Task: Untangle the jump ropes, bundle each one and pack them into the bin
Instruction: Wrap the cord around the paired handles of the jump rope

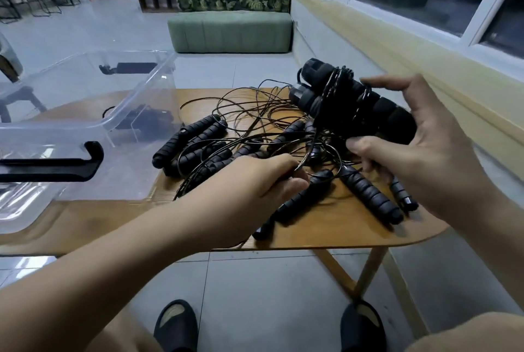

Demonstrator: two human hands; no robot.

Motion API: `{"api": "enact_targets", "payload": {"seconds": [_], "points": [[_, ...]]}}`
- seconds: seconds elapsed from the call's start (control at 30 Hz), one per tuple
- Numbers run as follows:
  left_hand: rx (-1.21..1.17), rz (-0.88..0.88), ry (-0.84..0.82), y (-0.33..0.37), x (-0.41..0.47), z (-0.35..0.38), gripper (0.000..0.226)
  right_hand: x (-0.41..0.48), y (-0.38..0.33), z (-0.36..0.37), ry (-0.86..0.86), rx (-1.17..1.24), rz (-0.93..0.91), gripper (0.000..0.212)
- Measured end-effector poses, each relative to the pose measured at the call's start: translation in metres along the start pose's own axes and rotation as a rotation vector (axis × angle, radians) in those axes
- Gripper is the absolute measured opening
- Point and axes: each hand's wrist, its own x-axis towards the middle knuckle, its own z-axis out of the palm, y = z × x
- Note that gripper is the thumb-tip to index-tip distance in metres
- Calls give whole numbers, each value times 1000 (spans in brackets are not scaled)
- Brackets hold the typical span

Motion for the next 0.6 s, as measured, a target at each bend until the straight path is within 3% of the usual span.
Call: {"api": "enact_targets", "payload": {"seconds": [0.1,0.2,0.3,0.43,0.6], "points": [[57,76,122,-6,0,-8,32,4,1,1,-71,-133,42,63],[30,159,231,-15,1,-15,31,6,0,-1,-260,-273,94,66],[-2,210,244,-17,1,-18,29,4,-3,-2,-477,-165,197,65],[-260,262,169,-18,1,-28,14,2,-5,-9,-685,77,277,68],[-765,234,115,-25,2,-28,18,3,-2,-22,-834,295,245,72]]}}
